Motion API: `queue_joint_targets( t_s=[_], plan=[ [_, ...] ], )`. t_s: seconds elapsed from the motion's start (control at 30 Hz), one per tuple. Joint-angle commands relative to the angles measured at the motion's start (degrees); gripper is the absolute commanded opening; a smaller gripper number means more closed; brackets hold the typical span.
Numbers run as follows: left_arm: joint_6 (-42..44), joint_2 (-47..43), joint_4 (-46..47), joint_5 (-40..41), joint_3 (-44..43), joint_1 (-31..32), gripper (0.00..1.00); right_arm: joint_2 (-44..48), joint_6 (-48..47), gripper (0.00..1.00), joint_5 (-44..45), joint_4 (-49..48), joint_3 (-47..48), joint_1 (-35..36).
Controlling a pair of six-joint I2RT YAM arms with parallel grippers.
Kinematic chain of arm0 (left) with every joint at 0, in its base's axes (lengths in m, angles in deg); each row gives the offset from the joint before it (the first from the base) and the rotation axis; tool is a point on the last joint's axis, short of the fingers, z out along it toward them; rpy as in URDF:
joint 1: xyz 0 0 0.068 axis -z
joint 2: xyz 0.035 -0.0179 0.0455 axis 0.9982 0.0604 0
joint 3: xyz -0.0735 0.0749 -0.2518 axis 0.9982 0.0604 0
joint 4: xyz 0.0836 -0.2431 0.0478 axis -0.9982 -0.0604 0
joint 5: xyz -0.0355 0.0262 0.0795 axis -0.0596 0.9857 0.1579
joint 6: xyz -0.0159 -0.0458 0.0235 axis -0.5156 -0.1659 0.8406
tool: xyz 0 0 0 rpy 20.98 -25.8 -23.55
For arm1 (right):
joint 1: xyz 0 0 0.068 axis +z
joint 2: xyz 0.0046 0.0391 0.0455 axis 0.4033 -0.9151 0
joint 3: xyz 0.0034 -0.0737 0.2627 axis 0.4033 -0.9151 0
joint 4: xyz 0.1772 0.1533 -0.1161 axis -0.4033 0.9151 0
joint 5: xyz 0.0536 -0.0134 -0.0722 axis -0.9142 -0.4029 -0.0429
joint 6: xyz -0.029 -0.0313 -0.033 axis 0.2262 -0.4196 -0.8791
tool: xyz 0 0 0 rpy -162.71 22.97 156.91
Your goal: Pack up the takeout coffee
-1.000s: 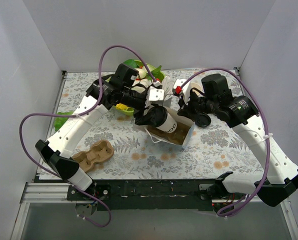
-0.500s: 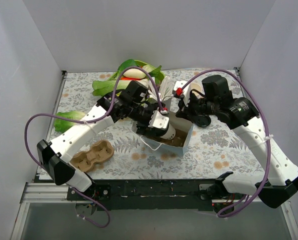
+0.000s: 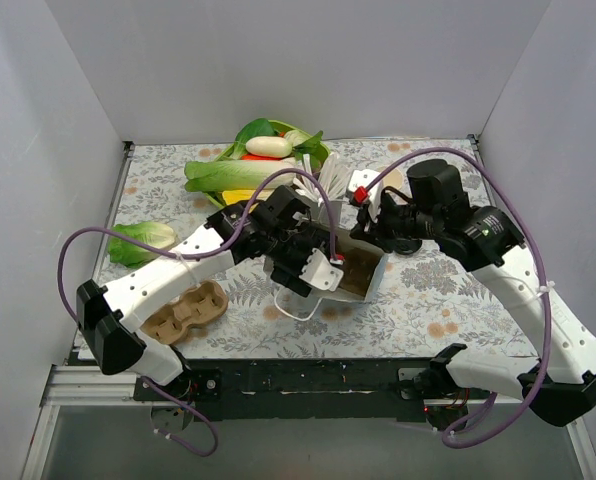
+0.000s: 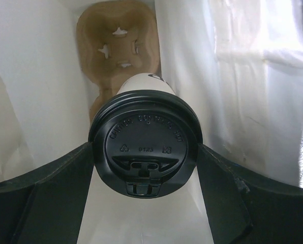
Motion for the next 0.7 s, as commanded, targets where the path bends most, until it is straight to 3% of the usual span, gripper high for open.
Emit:
queue_joint_targets(
  t_s=[0.0,0.27,0.67],
  plan=[
    [0.87,-2.0,1.09,5.79,-0.74,1.62,0.0,2.34,-0.67,0.01,1.36,-4.63,-0.82,3.03],
    [0.95,-3.85,5.05,12.29,4.26,3.99,0.0,6.48,0.03,0.01,4.35,-8.14,-8.12,8.4],
    [2.8,-5.96,8.92,13.79,9.98,5.14,0.0,8.15,1.0,0.01,5.68,-10.26,-11.19,9.98]
  ],
)
